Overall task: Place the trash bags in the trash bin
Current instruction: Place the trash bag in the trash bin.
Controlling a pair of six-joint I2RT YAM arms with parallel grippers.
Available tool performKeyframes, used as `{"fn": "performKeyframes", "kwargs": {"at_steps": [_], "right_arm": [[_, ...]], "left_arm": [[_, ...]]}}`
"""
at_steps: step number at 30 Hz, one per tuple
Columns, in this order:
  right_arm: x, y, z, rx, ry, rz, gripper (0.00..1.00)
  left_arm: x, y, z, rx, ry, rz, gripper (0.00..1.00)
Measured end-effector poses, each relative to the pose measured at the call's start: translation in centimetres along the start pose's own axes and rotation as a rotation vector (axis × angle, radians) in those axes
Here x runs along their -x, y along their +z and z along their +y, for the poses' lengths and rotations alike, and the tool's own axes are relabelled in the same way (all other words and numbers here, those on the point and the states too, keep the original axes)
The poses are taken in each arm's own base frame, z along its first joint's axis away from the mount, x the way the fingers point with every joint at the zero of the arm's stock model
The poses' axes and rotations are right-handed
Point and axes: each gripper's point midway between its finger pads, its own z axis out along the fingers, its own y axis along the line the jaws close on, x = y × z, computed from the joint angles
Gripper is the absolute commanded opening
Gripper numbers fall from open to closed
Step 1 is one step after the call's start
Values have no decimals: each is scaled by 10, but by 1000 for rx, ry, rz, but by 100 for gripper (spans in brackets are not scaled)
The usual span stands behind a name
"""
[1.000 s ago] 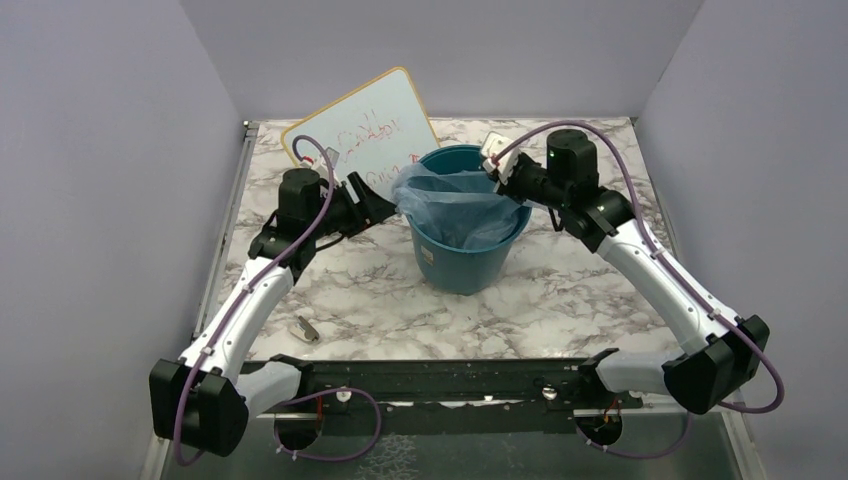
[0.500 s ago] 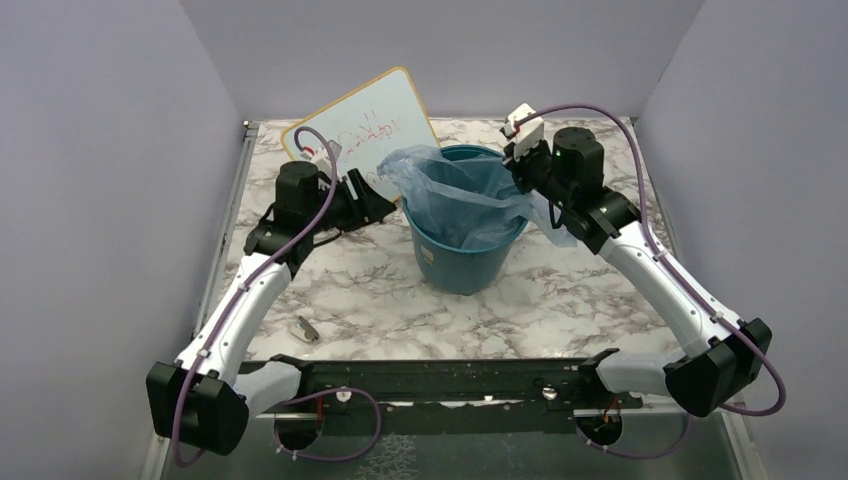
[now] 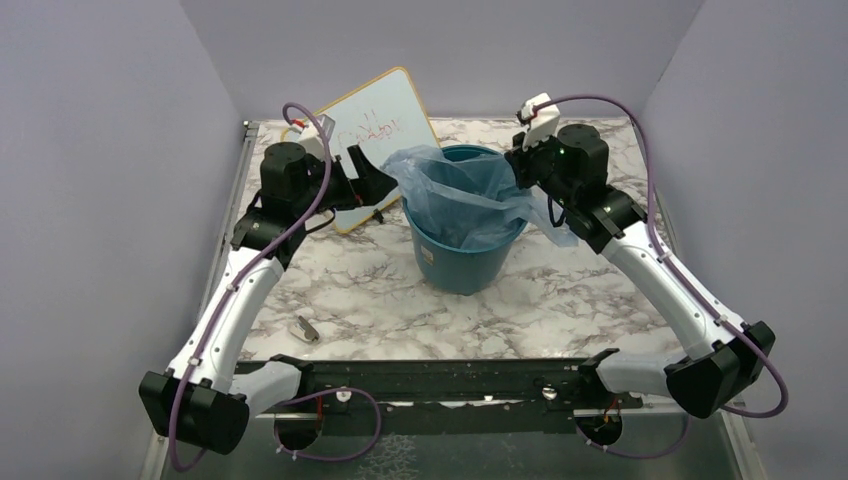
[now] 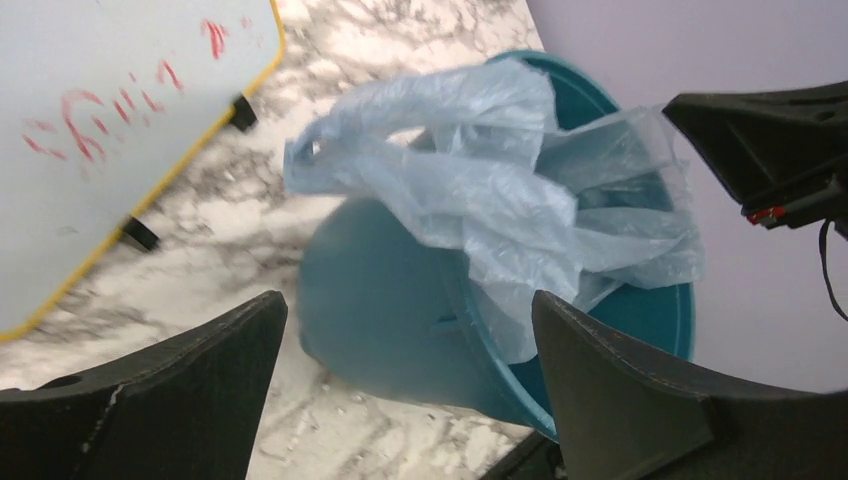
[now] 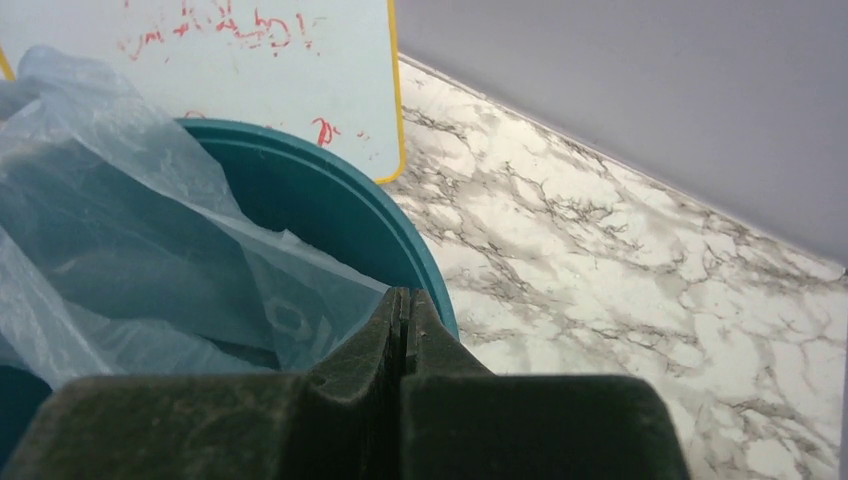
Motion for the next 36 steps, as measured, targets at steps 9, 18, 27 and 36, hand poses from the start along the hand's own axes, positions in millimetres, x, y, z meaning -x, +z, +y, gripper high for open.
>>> {"fn": "performKeyframes", "kwargs": {"at_steps": [9, 18, 27, 36], "right_arm": [[5, 6, -1, -23, 88, 5, 1], [5, 7, 6, 15, 96, 4, 1], [5, 7, 8, 26, 97, 3, 1], [2, 0, 13, 52, 98, 8, 0]], "left_arm": [[-43, 24, 9, -75, -324, 24, 96], [-4, 14, -24, -246, -480, -129, 95], [-13, 11, 1, -155, -642, -210, 95], [-13, 39, 34, -61, -754, -245, 83]]}}
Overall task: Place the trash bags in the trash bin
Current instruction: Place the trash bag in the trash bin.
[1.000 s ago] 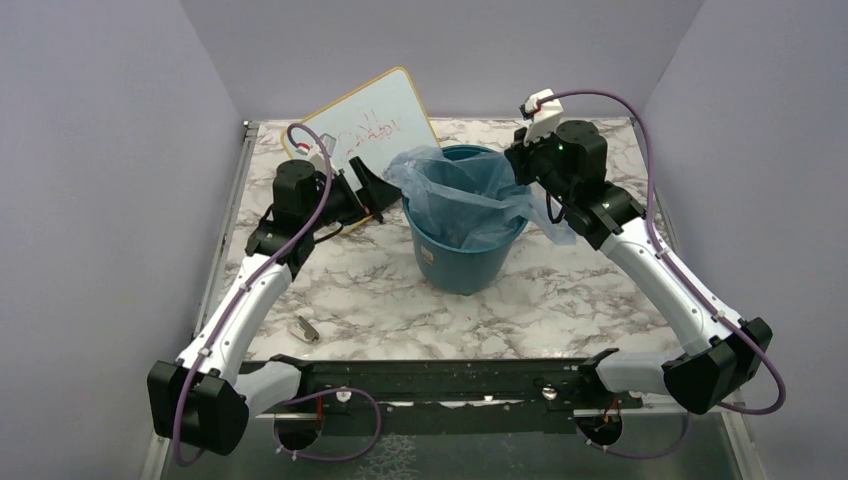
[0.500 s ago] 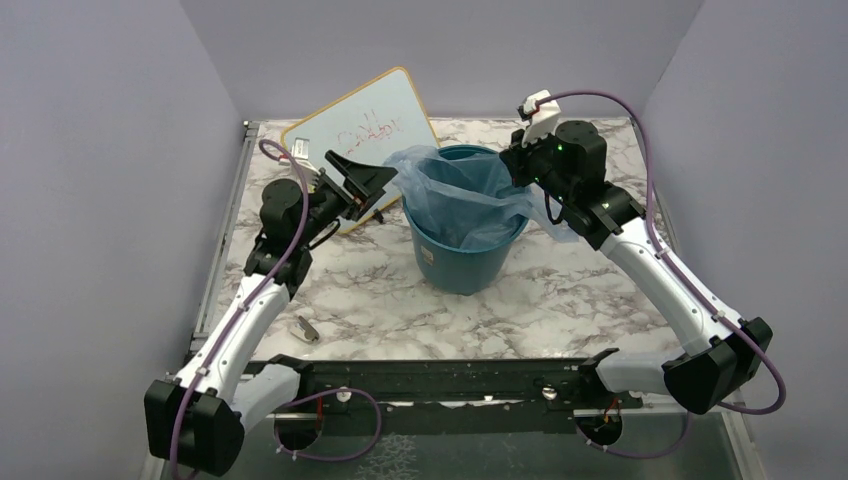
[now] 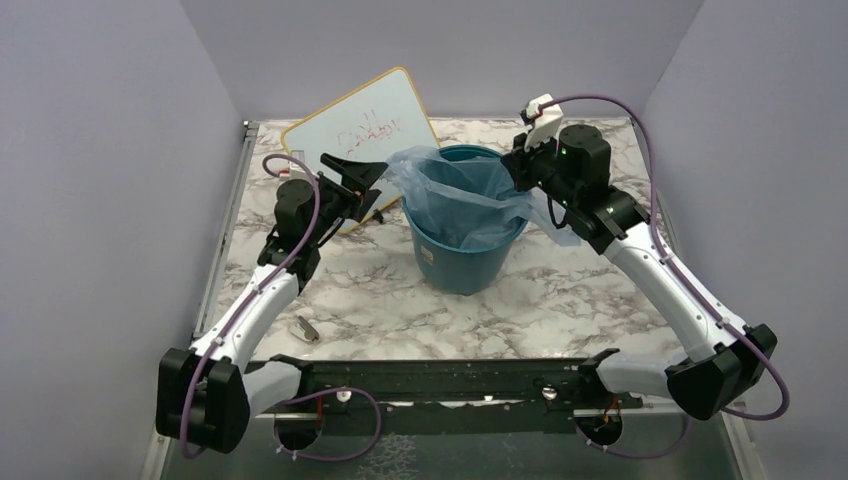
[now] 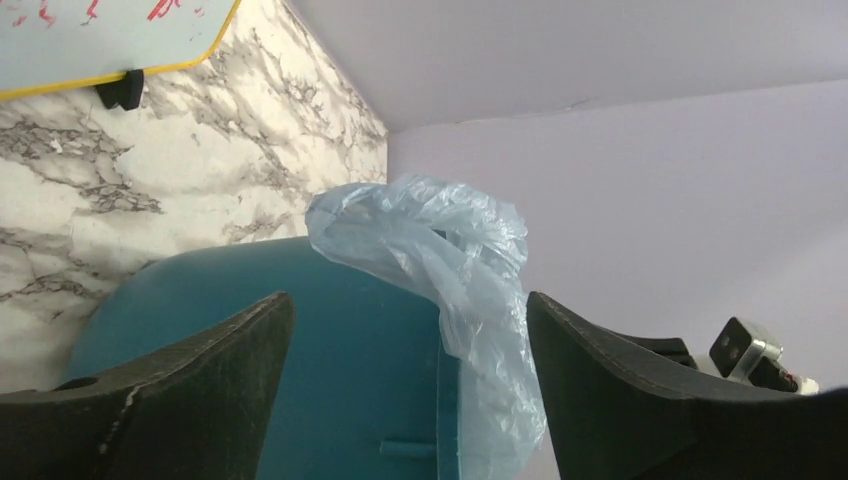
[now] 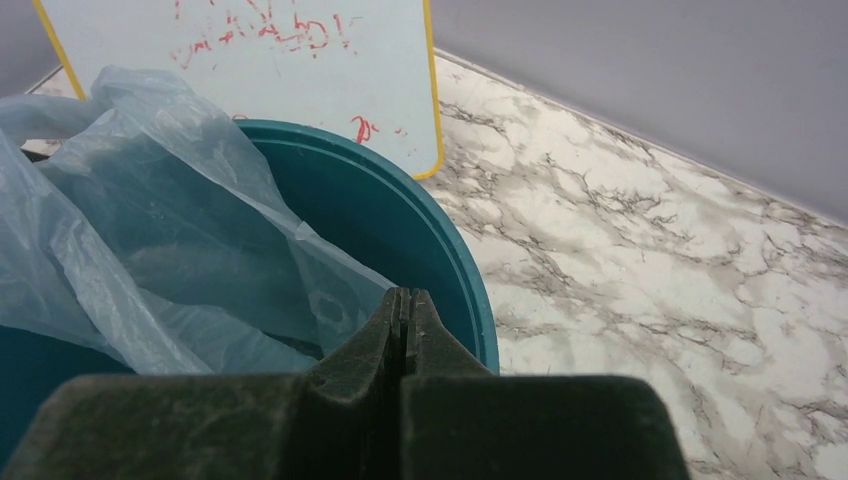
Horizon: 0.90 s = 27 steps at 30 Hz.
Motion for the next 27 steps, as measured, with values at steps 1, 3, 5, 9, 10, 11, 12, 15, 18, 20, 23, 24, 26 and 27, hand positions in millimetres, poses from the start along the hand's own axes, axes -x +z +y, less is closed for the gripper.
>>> {"fn": "performKeyframes", "kwargs": {"at_steps": [1, 3, 5, 9, 10, 11, 12, 15, 18, 20, 23, 24, 26, 27], "right_arm": [[0, -2, 1, 4, 1, -2, 0], [1, -5, 2, 12, 2, -6, 1], [0, -7, 4, 19, 3, -8, 1], [-2, -8, 5, 26, 4, -6, 1], [-2, -8, 5, 26, 4, -6, 1], [-2, -8, 5, 26, 4, -6, 1], [-2, -8, 5, 26, 4, -6, 1], [-2, -8, 5, 26, 4, -6, 1], [-2, -8, 3, 17, 5, -5, 1], [-3, -8, 2, 7, 5, -5, 1], [-2, -8, 1, 3, 5, -6, 1], [-2, -8, 1, 3, 5, -6, 1], [-2, -8, 1, 3, 5, -5, 1], [-2, -8, 1, 3, 5, -5, 1]], "left_arm": [[3, 2, -1, -7, -2, -9, 81], [4, 7, -1, -17, -4, -10, 72], [1, 18, 5, -12, -12, 16, 60], [-16, 37, 35, 46, -45, 122, 37], [-20, 38, 40, 58, -49, 142, 32], [-23, 38, 44, 63, -51, 157, 27], [-25, 37, 46, 65, -51, 169, 22], [-28, 31, 45, 48, -34, 179, 8], [-31, 24, 44, 31, -11, 184, 0], [-34, 20, 44, 21, 4, 197, 0], [-39, 17, 49, 24, 7, 221, 18], [-41, 16, 50, 24, 11, 229, 26], [-42, 16, 50, 21, 17, 234, 40], [-42, 14, 49, 17, 23, 233, 47]]}}
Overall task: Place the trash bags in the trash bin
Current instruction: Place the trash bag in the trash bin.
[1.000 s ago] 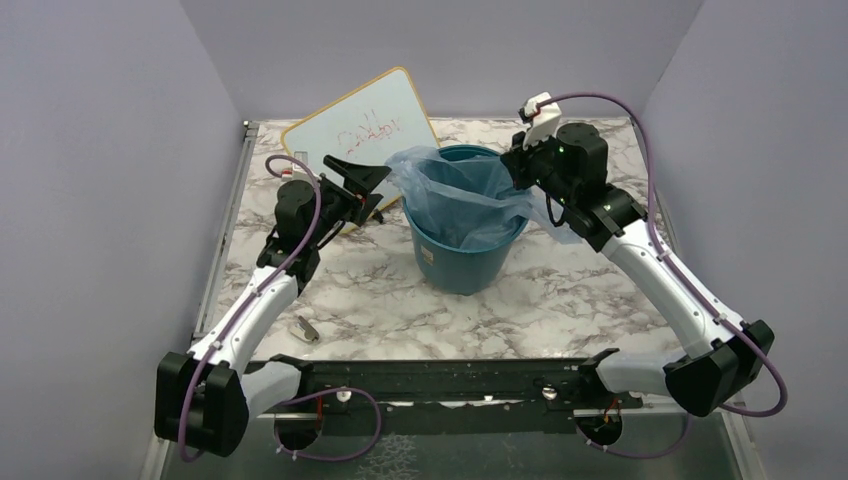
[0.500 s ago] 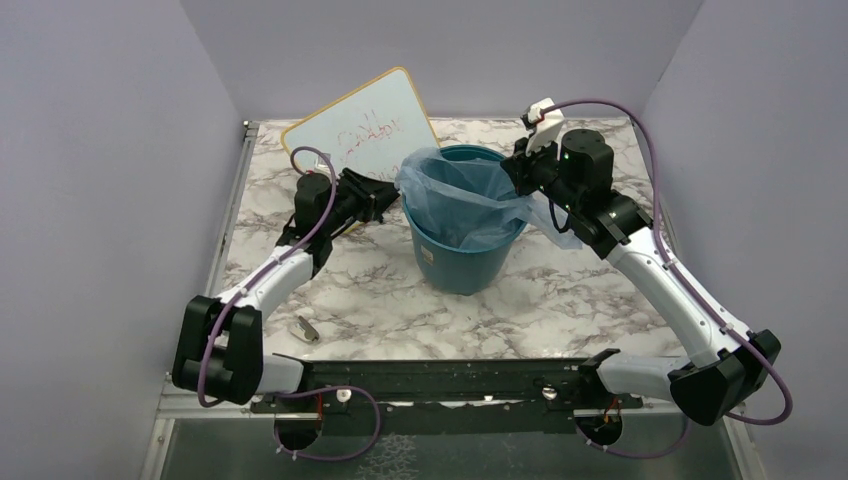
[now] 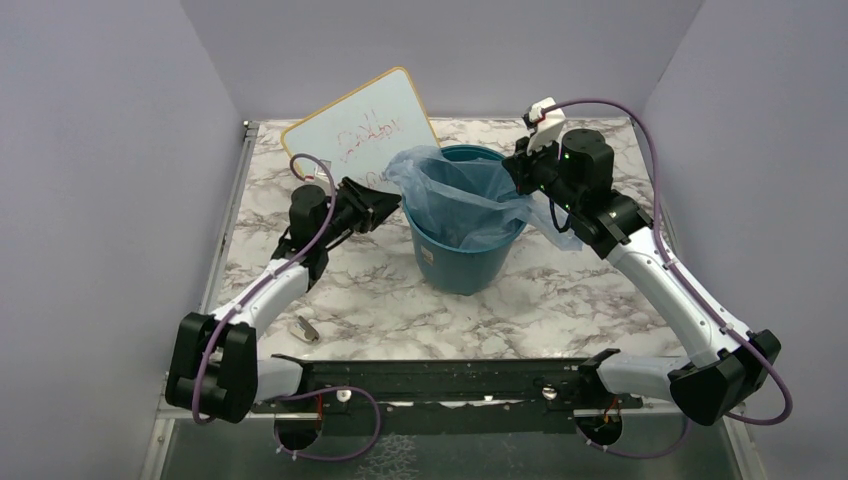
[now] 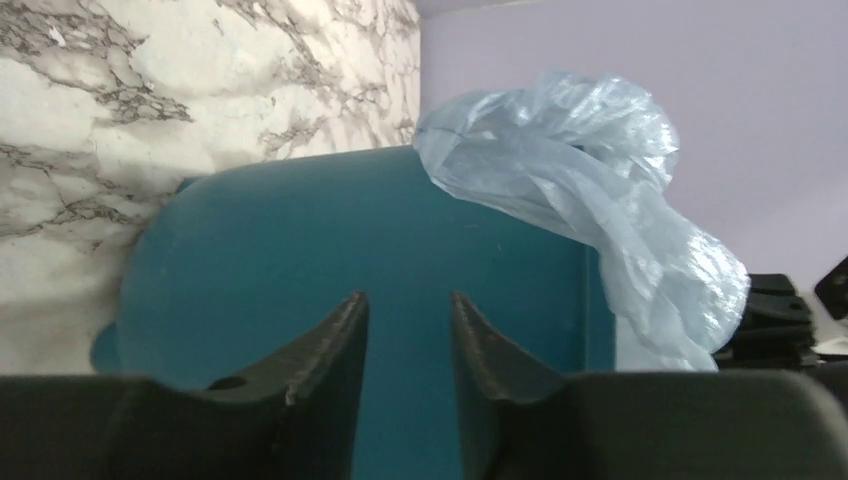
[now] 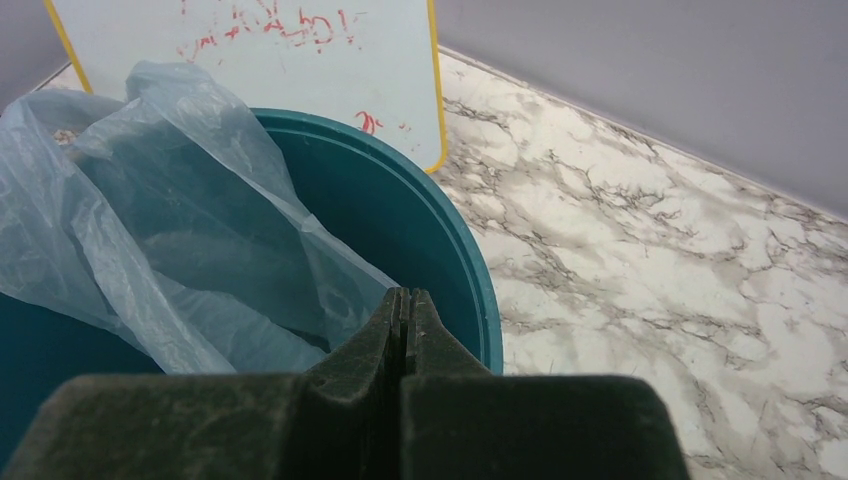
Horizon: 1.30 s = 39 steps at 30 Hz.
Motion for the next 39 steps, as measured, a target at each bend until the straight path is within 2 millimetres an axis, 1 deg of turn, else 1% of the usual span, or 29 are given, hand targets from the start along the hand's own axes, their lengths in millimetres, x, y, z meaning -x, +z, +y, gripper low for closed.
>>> {"fn": "performKeyframes", "kwargs": {"at_steps": [2, 3, 6, 7, 8, 11, 16, 20, 23, 26, 28, 31, 35, 39], "right_arm": [[0, 0, 0, 0, 0, 1, 1], [0, 0, 0, 0, 0, 1, 1], [-1, 0, 0, 0, 0, 2, 1], [-1, 1, 0, 1, 0, 2, 1], [-1, 1, 0, 0, 0, 4, 1], [-4, 3, 0, 1, 0, 11, 1], [-7, 6, 0, 1, 0, 21, 1], [-7, 6, 1, 2, 0, 21, 1], [-7, 6, 1, 6, 0, 20, 1], [-7, 6, 1, 7, -1, 20, 1], [-7, 6, 1, 7, -1, 20, 1], [-7, 6, 1, 7, -1, 20, 1], [-6, 6, 1, 8, -2, 19, 1], [-6, 6, 2, 11, -1, 19, 1]], "left_arm": [[0, -5, -1, -5, 0, -13, 67], [0, -12, -4, -14, 4, -33, 72], [4, -26, -11, -37, 2, -94, 82], [7, -30, -16, -49, 5, -119, 85], [11, -33, -22, -62, 9, -147, 87], [21, -38, -31, -83, 5, -205, 89], [39, -35, -31, -67, -27, -275, 94], [57, -24, -46, -83, -47, -308, 96], [67, -13, -51, -96, -82, -312, 97], [69, -3, -43, -82, -140, -301, 96], [67, 5, -31, -58, -187, -282, 96], [64, 10, -23, -41, -244, -259, 97], [62, 11, -23, -46, -301, -245, 97], [60, 15, -23, -55, -346, -223, 92]]}}
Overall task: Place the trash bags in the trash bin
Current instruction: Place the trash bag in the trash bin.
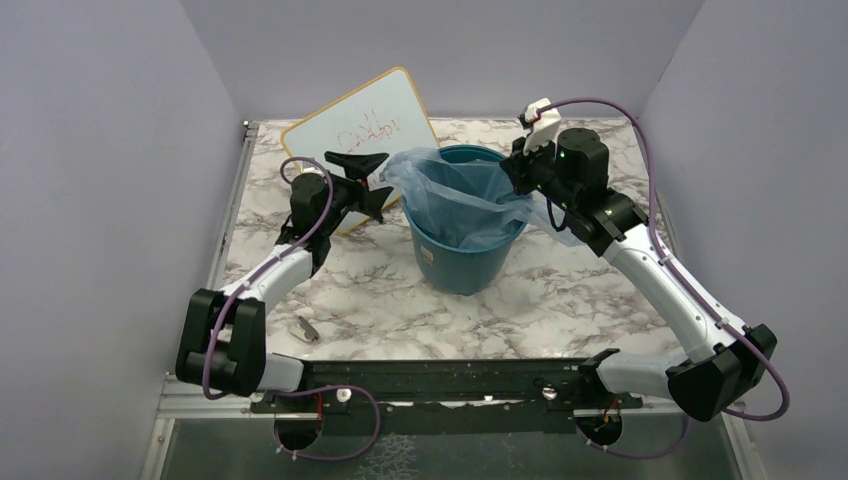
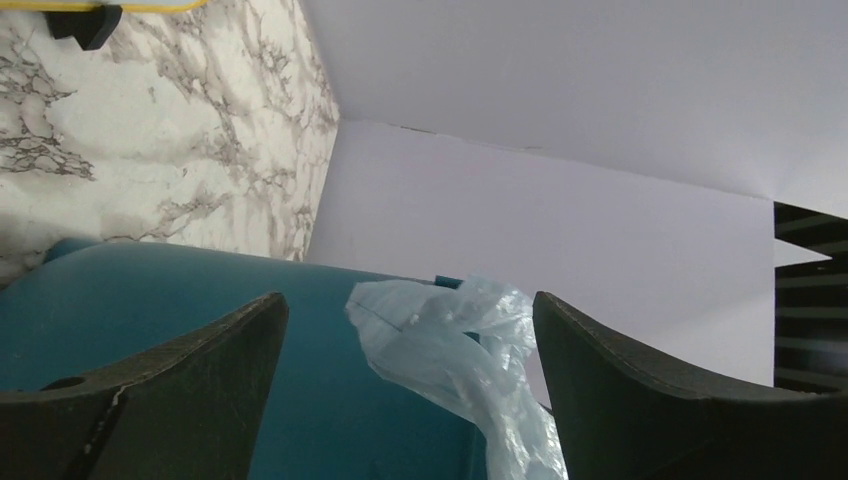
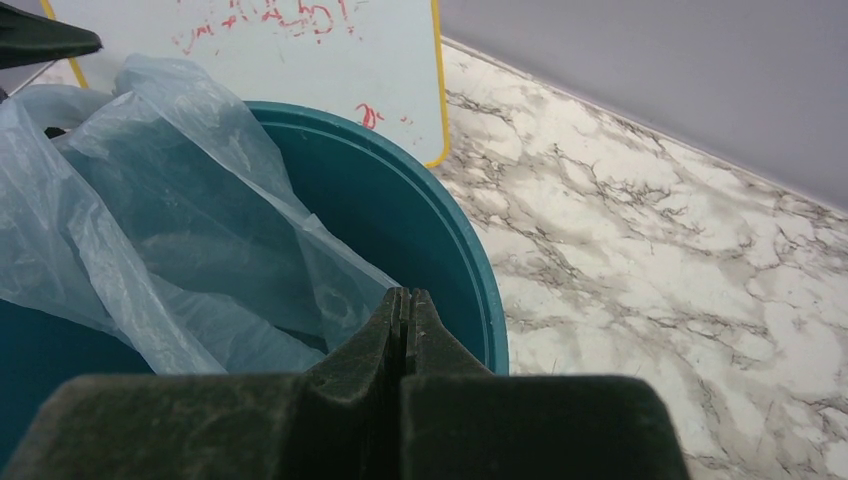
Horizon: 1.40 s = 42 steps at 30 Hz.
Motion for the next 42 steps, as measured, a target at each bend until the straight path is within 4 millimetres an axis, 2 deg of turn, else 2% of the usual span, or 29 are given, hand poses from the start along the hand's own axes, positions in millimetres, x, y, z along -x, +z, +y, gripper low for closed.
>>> {"fn": "performKeyframes", "kwargs": {"at_steps": [2, 7, 13, 17, 20, 26, 29, 30, 35, 42], "right_arm": [[0, 0, 1, 3, 0, -1, 1], [0, 2, 1, 6, 0, -1, 1], [1, 3, 1, 6, -7, -3, 1], [1, 3, 1, 7, -8, -3, 1], [0, 3, 1, 7, -8, -3, 1], [0, 4, 1, 10, -8, 0, 1], [-2, 5, 2, 12, -8, 3, 1], [-2, 5, 2, 13, -9, 5, 1], [0, 9, -3, -12, -14, 5, 1], [8, 22, -29, -159, -15, 6, 1]], "left_arm": [[-3, 6, 7, 20, -21, 21, 88], [-11, 14, 18, 52, -61, 49, 69], [-13, 13, 17, 39, -78, 51, 56], [-13, 13, 12, 21, -81, 54, 55], [-14, 14, 8, 0, -85, 57, 49], [-13, 17, 6, -17, -92, 59, 24], [-13, 17, 4, -28, -87, 61, 3], [-13, 17, 3, -34, -84, 61, 0], [-15, 14, 8, -52, -14, 68, 0], [-30, 10, 25, -107, 143, 205, 0]]}}
